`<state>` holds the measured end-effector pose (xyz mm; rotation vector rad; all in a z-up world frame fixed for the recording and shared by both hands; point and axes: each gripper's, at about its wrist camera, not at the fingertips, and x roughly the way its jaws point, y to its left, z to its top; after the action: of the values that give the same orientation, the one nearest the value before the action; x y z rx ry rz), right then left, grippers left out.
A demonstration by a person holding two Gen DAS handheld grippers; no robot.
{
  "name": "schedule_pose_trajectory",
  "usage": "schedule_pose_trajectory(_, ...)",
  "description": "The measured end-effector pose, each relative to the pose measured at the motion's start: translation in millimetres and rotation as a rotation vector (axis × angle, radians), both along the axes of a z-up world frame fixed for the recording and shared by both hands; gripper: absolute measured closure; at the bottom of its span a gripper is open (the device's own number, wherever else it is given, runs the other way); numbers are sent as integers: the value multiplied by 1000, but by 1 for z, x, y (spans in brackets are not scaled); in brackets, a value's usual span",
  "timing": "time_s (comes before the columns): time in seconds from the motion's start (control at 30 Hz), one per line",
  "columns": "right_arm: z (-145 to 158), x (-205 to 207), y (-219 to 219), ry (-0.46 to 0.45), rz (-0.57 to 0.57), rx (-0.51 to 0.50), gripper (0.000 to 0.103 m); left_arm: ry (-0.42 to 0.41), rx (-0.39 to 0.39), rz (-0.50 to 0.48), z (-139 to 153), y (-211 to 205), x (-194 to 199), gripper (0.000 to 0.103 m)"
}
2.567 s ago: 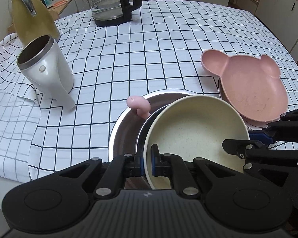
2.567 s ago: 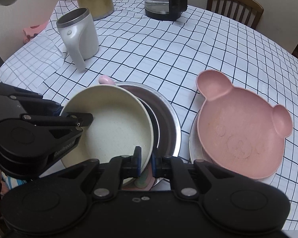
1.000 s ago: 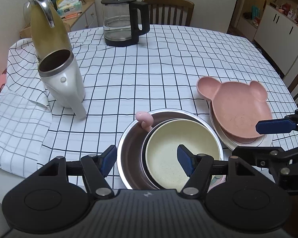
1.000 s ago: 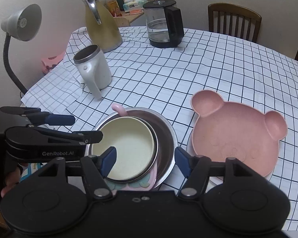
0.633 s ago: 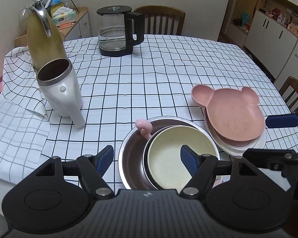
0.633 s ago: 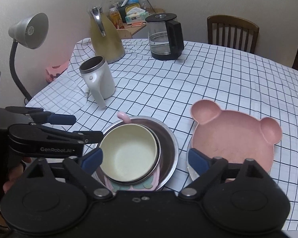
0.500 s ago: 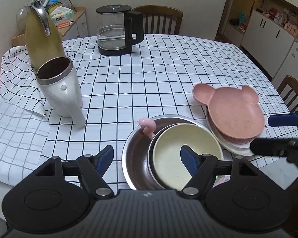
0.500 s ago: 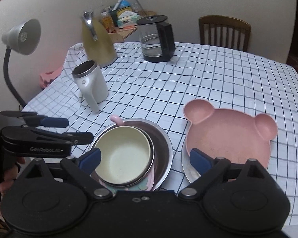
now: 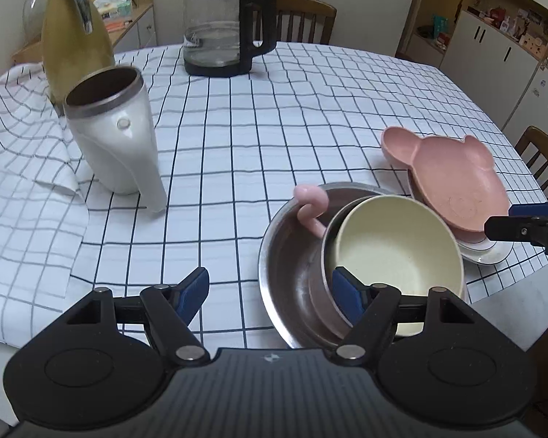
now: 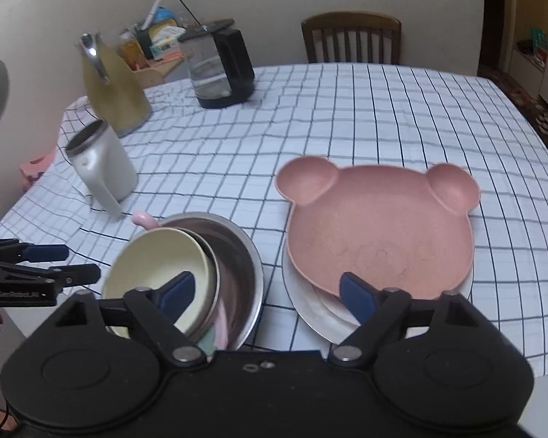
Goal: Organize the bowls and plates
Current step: 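Move both grippers to the steel bowl rim and close on it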
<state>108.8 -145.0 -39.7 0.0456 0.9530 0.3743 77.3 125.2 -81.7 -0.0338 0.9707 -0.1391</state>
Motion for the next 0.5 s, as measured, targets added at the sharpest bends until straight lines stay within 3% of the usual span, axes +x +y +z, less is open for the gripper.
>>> schedule_pose_trajectory(0.2,-27,10,-1,84,-54,-10,36,60,-38,9,-23,11,6,29)
schedule_pose_trajectory(0.33,-40,18,-1,143,-75,14,52,104,-62,8,-33,11,7,31)
schedule_pose_trajectory(0.43,-45,27,3,167,-67,12,64,137,-98,19,-39,12,6,37)
schedule_pose_trajectory(0.5,-47,32,7,178,-53,11,66,152,-100,20,-43,10,5,38)
